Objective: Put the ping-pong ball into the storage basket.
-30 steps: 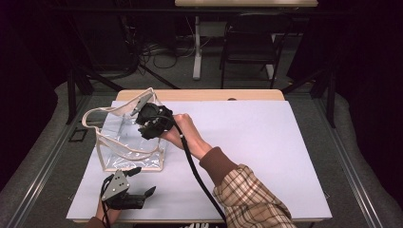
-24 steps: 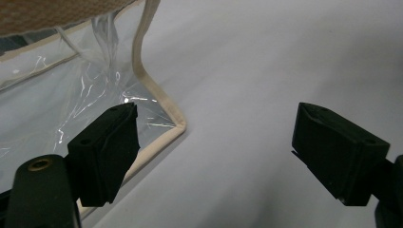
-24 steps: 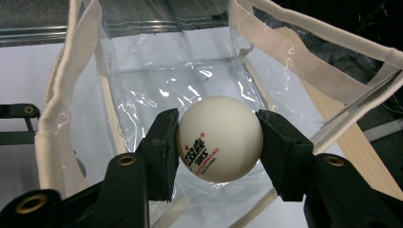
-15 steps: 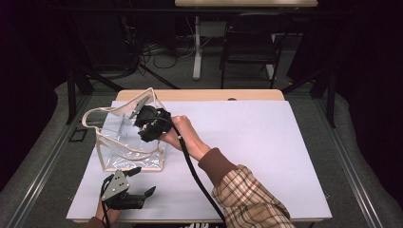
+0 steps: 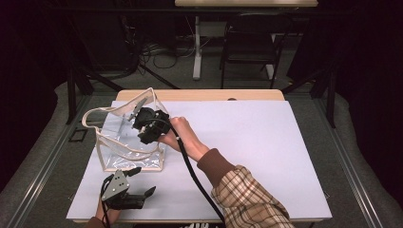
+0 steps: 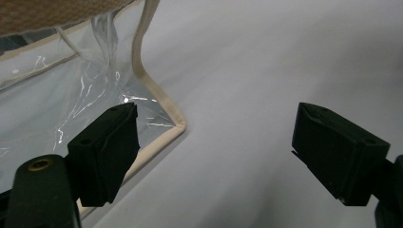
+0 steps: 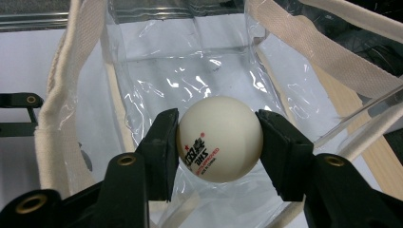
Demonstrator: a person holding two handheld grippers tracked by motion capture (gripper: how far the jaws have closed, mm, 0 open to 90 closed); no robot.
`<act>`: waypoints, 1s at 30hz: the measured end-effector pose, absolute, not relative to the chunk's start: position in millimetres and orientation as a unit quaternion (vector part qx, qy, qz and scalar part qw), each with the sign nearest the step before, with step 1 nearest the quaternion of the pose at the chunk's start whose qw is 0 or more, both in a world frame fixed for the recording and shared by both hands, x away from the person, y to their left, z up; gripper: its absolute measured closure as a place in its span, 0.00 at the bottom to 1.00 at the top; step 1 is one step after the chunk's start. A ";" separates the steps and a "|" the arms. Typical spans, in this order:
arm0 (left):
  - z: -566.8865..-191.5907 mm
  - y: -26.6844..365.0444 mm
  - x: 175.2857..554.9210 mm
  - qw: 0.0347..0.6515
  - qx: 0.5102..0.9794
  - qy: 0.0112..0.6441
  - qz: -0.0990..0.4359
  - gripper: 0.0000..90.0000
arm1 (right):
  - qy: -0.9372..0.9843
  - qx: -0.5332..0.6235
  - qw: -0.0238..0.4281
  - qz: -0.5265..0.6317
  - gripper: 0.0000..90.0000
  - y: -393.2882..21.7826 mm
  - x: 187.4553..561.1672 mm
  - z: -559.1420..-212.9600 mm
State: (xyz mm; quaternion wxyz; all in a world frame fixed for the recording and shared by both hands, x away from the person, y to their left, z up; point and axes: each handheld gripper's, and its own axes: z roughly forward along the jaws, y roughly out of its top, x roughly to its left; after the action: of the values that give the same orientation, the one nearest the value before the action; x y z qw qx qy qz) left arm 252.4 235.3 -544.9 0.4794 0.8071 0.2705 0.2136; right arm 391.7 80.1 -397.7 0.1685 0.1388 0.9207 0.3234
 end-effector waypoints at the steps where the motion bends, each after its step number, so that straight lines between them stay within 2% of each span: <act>1: -544.8 235.3 252.4 0.479 0.807 0.270 0.214 0.18 | 0.921 0.138 0.168 0.323 0.56 80.1 391.7 -397.9; 30: -545.1 234.9 252.4 0.480 0.807 0.272 0.212 0.18 | 0.933 0.137 0.155 0.295 0.56 88.6 391.9 -406.4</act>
State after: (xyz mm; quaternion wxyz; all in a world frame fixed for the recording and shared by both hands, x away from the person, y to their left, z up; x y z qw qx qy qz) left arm 252.4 234.9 -545.1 0.4796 0.8071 0.2717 0.2116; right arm 391.9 88.6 -406.4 0.1548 0.1371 0.9330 0.2947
